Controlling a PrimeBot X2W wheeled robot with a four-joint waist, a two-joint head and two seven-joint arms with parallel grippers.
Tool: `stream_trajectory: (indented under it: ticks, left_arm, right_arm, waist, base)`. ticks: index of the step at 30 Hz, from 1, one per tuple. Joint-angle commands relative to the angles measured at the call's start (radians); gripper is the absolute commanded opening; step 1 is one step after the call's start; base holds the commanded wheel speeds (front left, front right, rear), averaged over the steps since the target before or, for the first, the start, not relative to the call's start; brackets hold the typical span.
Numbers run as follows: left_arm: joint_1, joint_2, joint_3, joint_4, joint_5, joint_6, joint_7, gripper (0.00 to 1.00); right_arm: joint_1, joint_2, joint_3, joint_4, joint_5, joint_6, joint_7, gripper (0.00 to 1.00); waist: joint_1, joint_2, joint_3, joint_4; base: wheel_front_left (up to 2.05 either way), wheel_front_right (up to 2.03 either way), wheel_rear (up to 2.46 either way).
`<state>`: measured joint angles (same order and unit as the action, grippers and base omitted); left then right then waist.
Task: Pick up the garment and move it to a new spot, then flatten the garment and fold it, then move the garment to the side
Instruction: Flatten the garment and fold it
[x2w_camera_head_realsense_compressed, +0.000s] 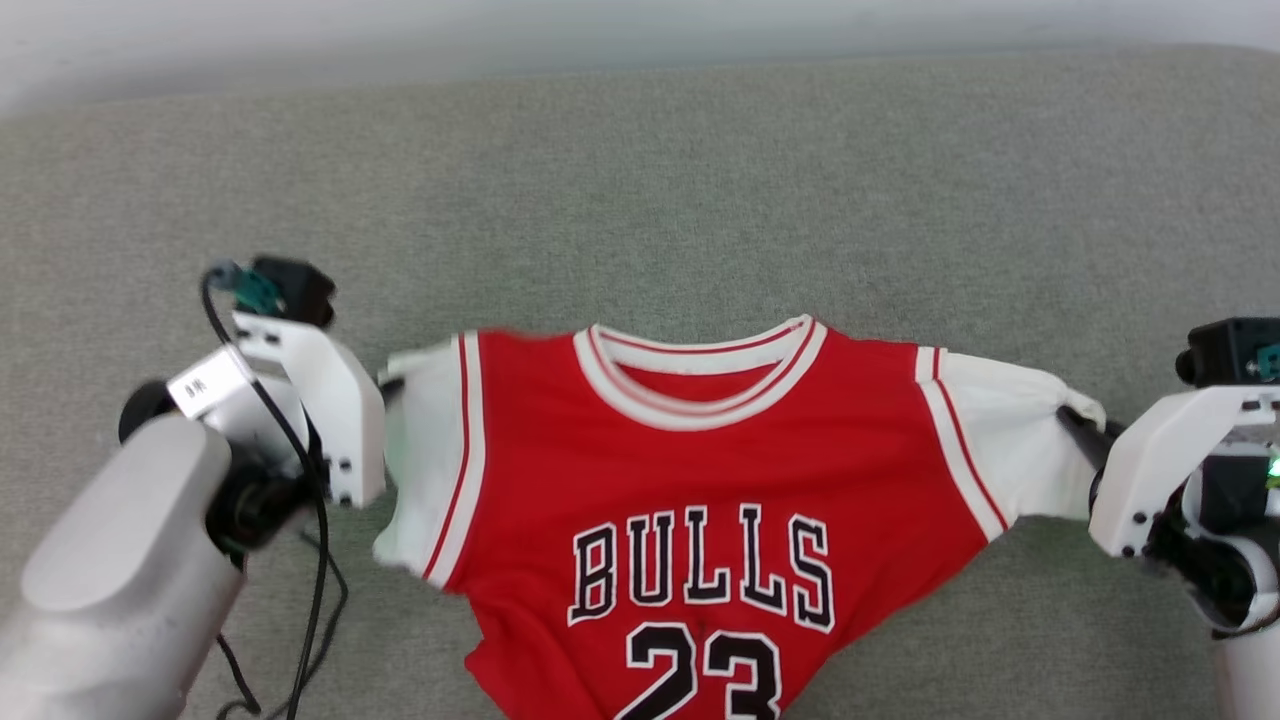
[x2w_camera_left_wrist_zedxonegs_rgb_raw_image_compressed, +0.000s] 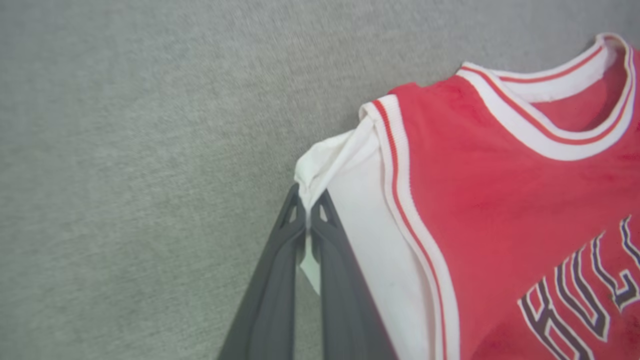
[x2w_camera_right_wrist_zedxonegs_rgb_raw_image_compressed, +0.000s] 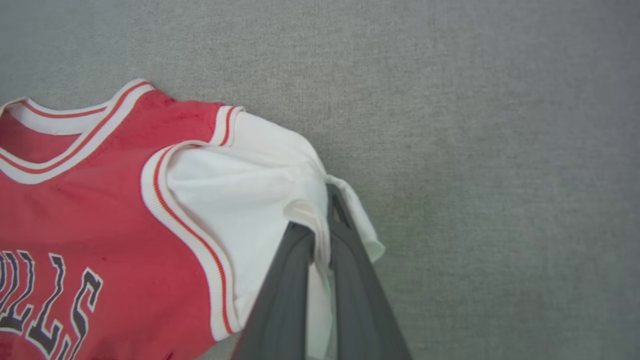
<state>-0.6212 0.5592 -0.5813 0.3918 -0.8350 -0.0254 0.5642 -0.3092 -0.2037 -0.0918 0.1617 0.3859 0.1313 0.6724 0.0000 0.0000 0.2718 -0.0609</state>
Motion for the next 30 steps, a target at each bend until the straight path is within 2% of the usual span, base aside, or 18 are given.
stream_trajectory:
  ticks: [1,8,15,25,30]
  left_arm:
    - [-0.038,-0.003,0.018,0.004,0.008,0.007,-0.036,0.0]
    - [-0.189,-0.017,0.074,0.022,0.075,0.055,-0.18,0.0]
    - [-0.399,-0.021,0.104,0.099,0.157,0.084,-0.288,0.0]
    - [-0.741,-0.008,0.159,0.224,0.242,0.08,-0.486,0.0]
    - [-0.888,-0.006,0.166,0.272,0.272,0.071,-0.542,0.0]
  right_arm:
    - [-0.032,-0.013,-0.006,0.007,-0.006,-0.001,-0.004,0.0]
    - [-0.162,-0.045,-0.027,0.035,-0.05,-0.001,-0.076,0.0]
    - [-0.413,-0.083,-0.016,0.098,-0.098,-0.002,-0.126,0.0]
    - [-0.869,-0.085,-0.009,0.222,-0.196,-0.002,-0.301,0.0]
    - [-1.058,-0.082,-0.01,0.294,-0.231,-0.002,-0.365,0.0]
  waist:
    - [0.0,0.0,-0.021,0.011]
    - [0.0,0.0,-0.061,0.023]
    - [0.0,0.0,-0.036,0.02]
    - [0.0,0.0,0.077,0.002]
    - [0.0,0.0,0.154,0.004]
  base:
    - [0.0,0.0,0.0]
    - [0.0,0.0,0.0]
    - [0.0,0.0,0.0]
    - [0.0,0.0,0.0]
    - [0.0,0.0,0.0]
